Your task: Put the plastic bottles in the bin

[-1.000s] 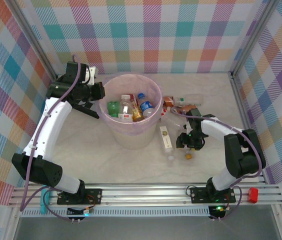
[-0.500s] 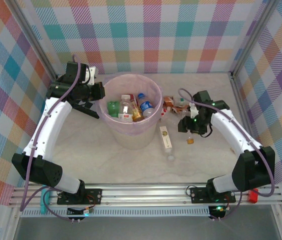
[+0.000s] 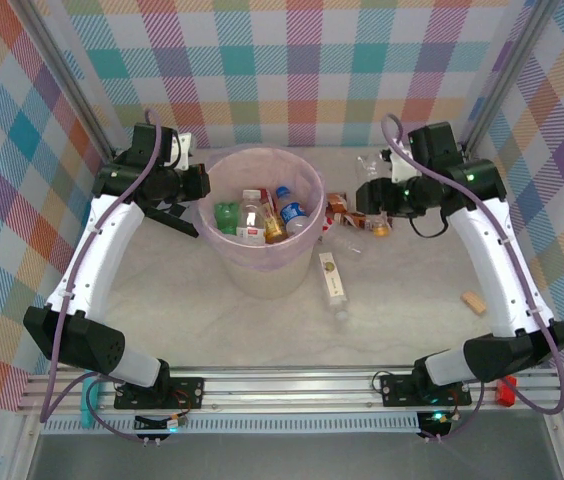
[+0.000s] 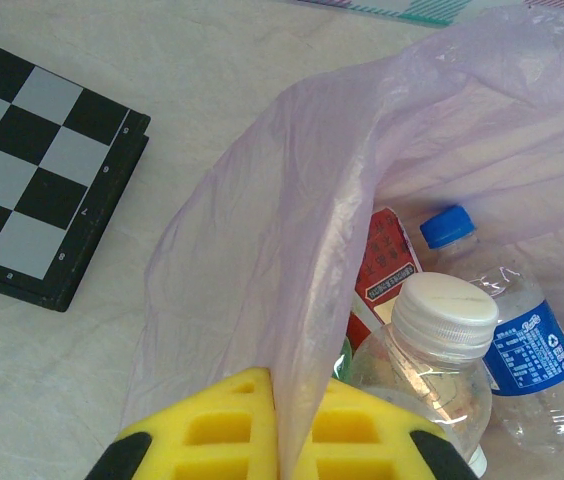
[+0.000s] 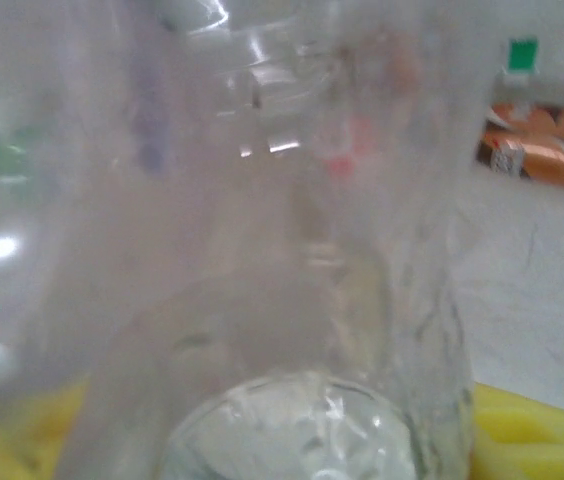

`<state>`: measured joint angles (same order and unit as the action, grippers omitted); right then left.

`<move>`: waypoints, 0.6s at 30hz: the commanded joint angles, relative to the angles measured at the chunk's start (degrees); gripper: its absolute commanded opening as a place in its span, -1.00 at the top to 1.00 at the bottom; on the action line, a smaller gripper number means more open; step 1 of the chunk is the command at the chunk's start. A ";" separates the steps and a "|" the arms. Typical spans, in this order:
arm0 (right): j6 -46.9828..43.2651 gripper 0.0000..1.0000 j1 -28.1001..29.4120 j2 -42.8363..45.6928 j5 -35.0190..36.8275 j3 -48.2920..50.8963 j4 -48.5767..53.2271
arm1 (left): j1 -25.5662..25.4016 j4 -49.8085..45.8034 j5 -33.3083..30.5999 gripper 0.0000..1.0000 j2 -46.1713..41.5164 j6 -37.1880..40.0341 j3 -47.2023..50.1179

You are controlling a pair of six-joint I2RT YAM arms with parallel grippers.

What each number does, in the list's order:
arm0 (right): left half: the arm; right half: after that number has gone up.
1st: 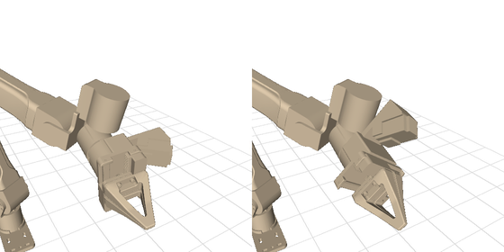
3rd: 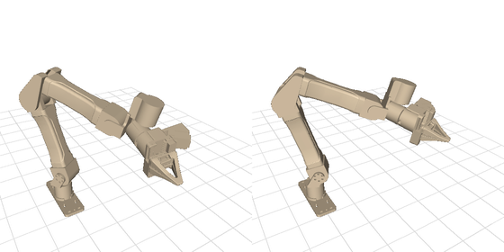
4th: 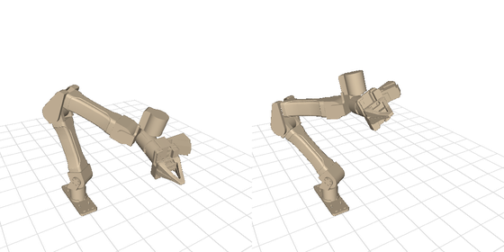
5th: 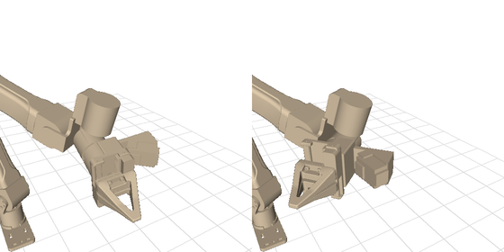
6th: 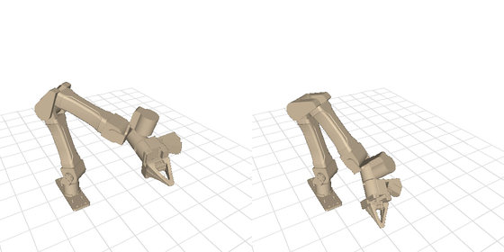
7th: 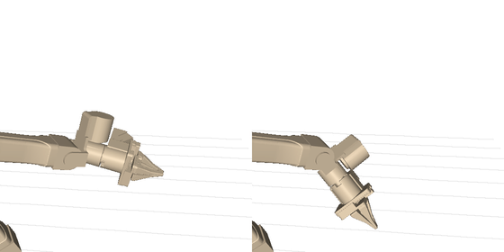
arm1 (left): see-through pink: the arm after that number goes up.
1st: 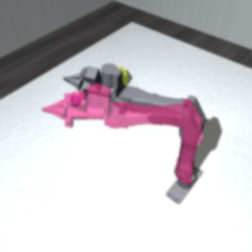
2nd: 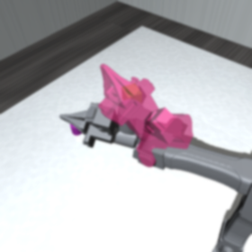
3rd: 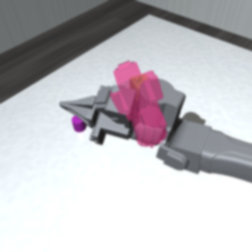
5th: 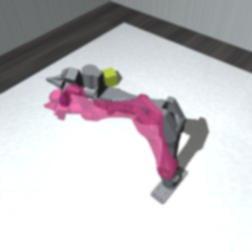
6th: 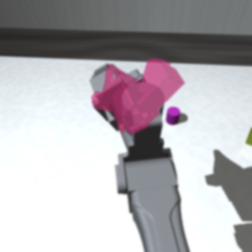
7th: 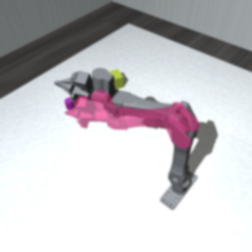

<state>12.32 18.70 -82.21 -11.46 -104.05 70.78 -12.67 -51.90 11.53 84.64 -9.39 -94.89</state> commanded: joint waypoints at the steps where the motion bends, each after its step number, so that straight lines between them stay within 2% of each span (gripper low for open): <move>1: -1.77 0.06 3.71 -4.69 -0.54 -7.41 3.28 | -0.26 -0.22 2.80 1.00 1.41 -1.42 1.77; 11: -2.82 0.09 16.39 -22.94 0.12 -34.24 7.42 | -1.17 0.18 3.23 1.00 1.76 -1.60 1.73; 18: -1.42 0.09 20.67 -31.65 2.72 -39.98 6.06 | -1.87 0.92 3.76 1.00 2.11 -1.86 1.64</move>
<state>10.68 38.54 -112.14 -10.28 -142.32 76.01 -13.43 -50.65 11.55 84.97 -9.41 -94.76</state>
